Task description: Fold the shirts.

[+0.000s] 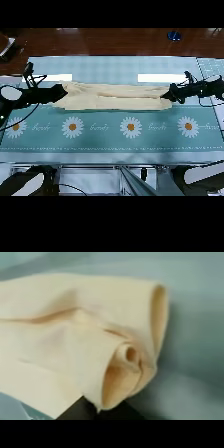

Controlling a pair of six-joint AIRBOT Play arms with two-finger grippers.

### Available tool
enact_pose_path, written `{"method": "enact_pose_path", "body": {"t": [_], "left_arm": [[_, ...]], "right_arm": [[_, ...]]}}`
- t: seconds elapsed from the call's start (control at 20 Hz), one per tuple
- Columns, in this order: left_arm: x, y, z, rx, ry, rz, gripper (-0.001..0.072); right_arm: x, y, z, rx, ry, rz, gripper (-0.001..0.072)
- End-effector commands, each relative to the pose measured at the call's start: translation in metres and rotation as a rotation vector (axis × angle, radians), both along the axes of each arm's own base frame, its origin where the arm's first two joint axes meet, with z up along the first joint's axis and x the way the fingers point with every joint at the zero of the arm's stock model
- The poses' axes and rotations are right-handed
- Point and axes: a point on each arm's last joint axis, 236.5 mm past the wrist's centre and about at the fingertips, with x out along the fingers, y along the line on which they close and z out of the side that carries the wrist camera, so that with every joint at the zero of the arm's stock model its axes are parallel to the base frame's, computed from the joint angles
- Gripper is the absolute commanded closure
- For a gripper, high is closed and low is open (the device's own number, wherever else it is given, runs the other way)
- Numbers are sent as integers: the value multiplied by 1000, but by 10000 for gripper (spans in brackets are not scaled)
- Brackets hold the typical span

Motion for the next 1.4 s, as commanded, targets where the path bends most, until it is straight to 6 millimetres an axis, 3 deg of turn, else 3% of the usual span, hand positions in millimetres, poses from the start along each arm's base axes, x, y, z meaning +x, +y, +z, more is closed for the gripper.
{"method": "enact_pose_path", "body": {"t": [0.0, 0.15, 0.35, 0.55, 0.7, 0.9, 1.0, 1.1, 1.15, 1.25, 1.35], "left_arm": [[-1, -44, 11, 5, -64, -93, 689], [1, -95, 10, -25, -72, -166, 690], [4, -201, -19, -31, 12, -381, 690], [-4, -313, -45, -65, 115, -579, 690], [-24, -375, -68, -104, 197, -638, 690], [-83, -447, -79, -225, 302, -708, 690], [-109, -464, -81, -241, 325, -754, 689], [-107, -461, -74, -240, 313, -778, 688], [-92, -454, -65, -249, 301, -761, 688], [-42, -420, -39, -261, 262, -698, 686], [16, -355, -12, -203, 209, -629, 686]], "right_arm": [[-10, -3, 47, -41, -76, 69, 685], [-34, -22, 105, -215, -190, 55, 684], [-86, -12, 161, -305, -330, -20, 684], [-128, 5, 187, -308, -415, -76, 684], [-142, 16, 204, -297, -457, -60, 684], [-138, 26, 215, -246, -496, -68, 684], [-135, 25, 217, -248, -509, -80, 684], [-135, 24, 218, -248, -510, -83, 684], [-135, 25, 218, -244, -507, -86, 684], [-134, 28, 221, -223, -511, -90, 684], [-131, 36, 227, -173, -523, -95, 684]]}}
